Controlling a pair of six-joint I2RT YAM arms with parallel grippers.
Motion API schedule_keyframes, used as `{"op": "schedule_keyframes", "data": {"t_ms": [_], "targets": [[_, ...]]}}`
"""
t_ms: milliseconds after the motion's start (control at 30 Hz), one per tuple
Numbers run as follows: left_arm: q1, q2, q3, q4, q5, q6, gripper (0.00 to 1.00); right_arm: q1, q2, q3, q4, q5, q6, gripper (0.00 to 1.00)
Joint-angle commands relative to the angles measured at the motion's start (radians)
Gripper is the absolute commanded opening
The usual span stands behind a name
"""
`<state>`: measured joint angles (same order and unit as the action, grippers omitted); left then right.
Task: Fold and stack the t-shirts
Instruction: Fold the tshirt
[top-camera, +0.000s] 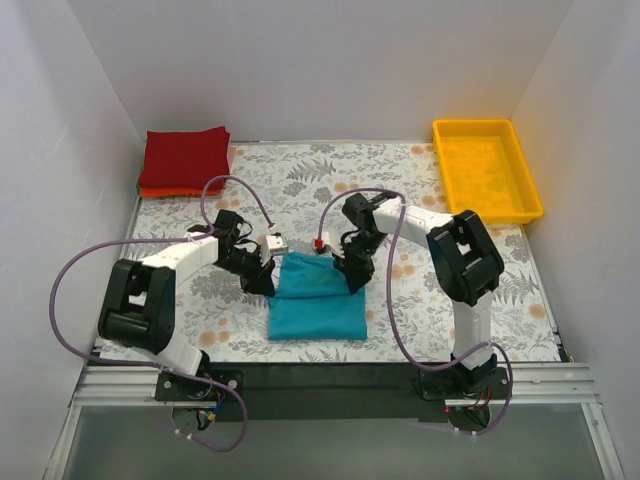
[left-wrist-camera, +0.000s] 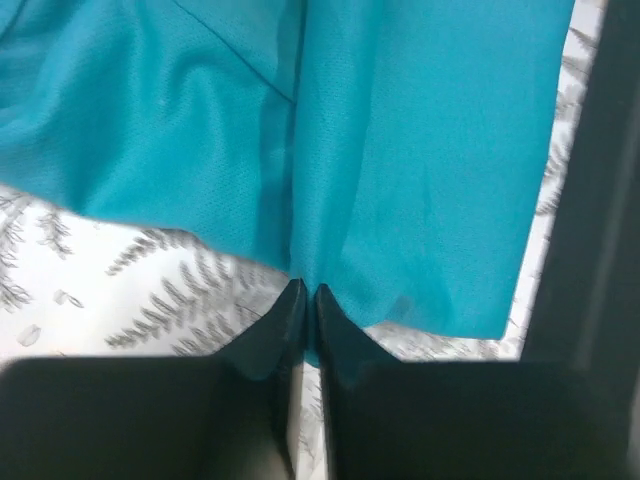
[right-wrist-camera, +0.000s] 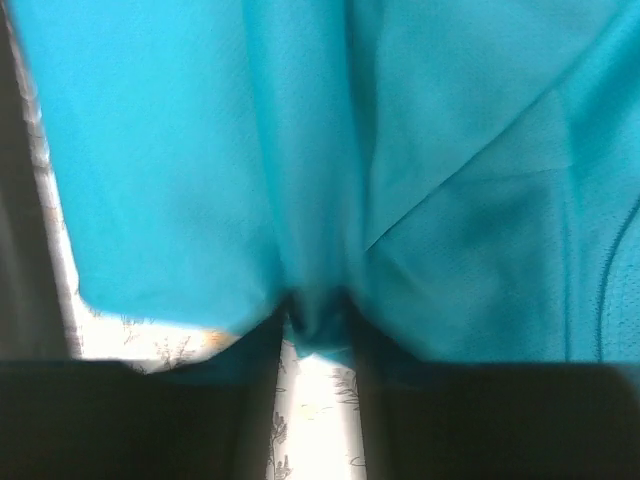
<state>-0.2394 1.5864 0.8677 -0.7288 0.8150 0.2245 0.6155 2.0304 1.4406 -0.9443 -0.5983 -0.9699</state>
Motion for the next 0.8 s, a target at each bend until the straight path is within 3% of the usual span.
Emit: {"op": "schedule_keyframes", "data": {"t_ms": [0, 100, 233, 433, 600, 767], "targets": [[0.009, -0.129, -0.024, -0.086, 0.041, 0.01, 0.17, 0.013, -0.126, -0.078, -0.025, -0.035, 0.038, 0.46], [0.009, -0.189, -0.009, -0.066, 0.046, -0.013, 0.36, -0.002, -0.171, -0.082, -0.034, -0.098, 0.092, 0.61], [-0.029, -0.23, 0.06, -0.011, 0.07, -0.066, 0.49, -0.08, -0.167, 0.006, -0.033, -0.291, 0.254, 0.59], [-0.204, -0.191, 0.047, 0.239, -0.042, -0.177, 0.49, -0.097, 0.003, 0.139, 0.022, -0.446, 0.439, 0.35], [-0.271, -0.083, 0.066, 0.296, -0.071, -0.162, 0.47, -0.088, 0.098, 0.187, 0.116, -0.451, 0.575, 0.29], [-0.305, -0.014, 0.07, 0.312, -0.1, -0.157, 0.47, -0.054, 0.163, 0.23, 0.128, -0.471, 0.605, 0.28]]}}
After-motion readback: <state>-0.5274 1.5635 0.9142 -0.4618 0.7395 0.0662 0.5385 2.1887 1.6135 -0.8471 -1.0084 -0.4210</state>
